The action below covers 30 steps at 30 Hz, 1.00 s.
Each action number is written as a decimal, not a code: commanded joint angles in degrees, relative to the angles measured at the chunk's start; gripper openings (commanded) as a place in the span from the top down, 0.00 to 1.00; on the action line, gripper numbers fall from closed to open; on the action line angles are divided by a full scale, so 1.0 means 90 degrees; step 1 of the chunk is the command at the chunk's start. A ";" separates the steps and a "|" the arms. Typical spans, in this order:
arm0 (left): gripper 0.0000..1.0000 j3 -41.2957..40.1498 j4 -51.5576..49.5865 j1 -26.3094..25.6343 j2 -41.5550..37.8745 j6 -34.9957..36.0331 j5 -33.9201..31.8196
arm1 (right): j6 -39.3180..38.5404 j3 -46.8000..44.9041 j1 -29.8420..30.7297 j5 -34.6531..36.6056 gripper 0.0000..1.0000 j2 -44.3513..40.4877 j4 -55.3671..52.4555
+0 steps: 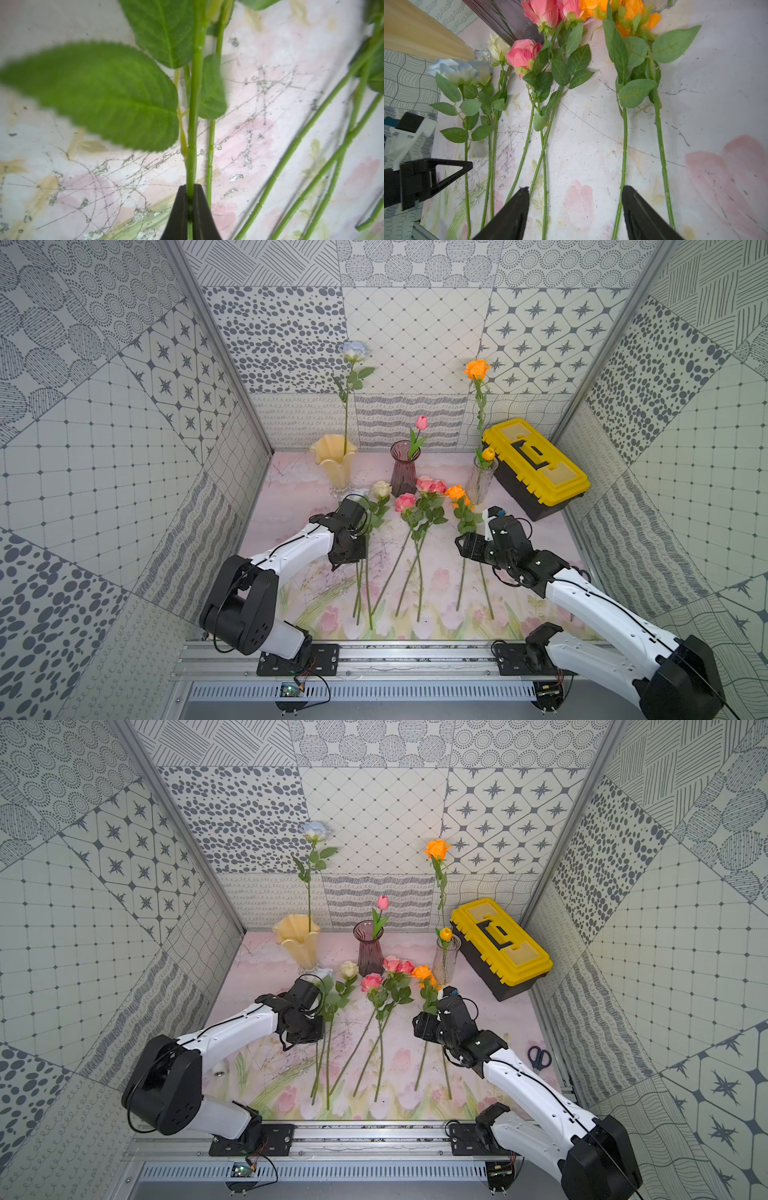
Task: Arrange the flowers in different vases according to their variety
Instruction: Pick up the flower at the center of the board.
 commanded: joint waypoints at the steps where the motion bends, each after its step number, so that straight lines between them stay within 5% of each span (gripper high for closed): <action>1: 1.00 0.0189 -0.0333 -0.0054 -0.0746 0.0298 -0.0170 | 0.0061 -0.0084 0.0015 0.0019 0.25 -0.0051 0.0281; 15: 1.00 0.1768 0.0246 -0.0073 -0.2244 0.2125 -0.1224 | -0.0065 -0.0001 0.0015 -0.0073 0.25 0.0065 0.0130; 23: 1.00 0.2340 0.2658 0.0105 -0.1848 0.3576 -0.1709 | -0.0056 0.0023 0.0015 -0.0088 0.24 0.0130 0.0126; 30: 1.00 0.3612 0.4013 0.0682 -0.0694 0.3803 -0.1325 | -0.0075 0.0077 0.0015 -0.0090 0.24 0.0189 0.0123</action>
